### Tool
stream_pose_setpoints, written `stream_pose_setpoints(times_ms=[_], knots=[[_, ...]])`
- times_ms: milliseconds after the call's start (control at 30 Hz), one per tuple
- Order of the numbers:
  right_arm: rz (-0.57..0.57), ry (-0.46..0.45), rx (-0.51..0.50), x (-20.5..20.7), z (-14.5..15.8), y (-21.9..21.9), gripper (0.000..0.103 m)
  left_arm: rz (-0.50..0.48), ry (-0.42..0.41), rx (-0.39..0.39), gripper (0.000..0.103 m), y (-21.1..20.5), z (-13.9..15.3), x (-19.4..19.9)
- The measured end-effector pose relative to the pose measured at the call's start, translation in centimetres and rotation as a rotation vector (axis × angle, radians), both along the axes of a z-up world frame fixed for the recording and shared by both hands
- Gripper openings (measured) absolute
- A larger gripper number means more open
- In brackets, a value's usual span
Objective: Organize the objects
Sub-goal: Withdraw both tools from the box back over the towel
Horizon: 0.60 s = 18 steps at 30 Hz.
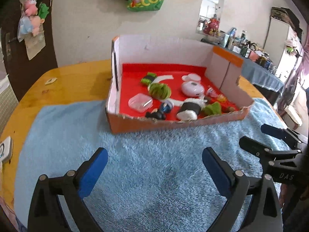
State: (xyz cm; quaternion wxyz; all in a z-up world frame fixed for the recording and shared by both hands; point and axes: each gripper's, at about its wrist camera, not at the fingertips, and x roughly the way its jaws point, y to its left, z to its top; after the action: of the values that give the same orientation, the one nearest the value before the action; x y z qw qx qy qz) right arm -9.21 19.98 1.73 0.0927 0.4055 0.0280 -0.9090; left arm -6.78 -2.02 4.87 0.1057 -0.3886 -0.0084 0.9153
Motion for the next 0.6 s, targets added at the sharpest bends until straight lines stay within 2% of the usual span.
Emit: stream_pose_setpoints(times_ms=[133, 367, 433, 600], knots=[[-0.028, -0.019, 0.035, -0.2, -1.5, -0.1, 0.093, 0.038, 0.0, -0.031, 0.1, 0.1, -1.1, -0.1], [-0.071, -0.061, 0.066, -0.6, -2.7, 0.1, 0.094, 0.085, -0.067, -0.033, 0.1, -0.2, -2.9, -0.4], [-0.093, -0.071, 0.072, -0.6, -2.8, 0.2, 0.102, 0.102, -0.066, -0.039, 0.1, -0.4, -3.1, -0.4], [-0.116, -0.071, 0.075, -0.4, -2.8, 0.2, 0.103, 0.126, -0.06, -0.073, 0.1, -0.1, -3.3, -0.3]])
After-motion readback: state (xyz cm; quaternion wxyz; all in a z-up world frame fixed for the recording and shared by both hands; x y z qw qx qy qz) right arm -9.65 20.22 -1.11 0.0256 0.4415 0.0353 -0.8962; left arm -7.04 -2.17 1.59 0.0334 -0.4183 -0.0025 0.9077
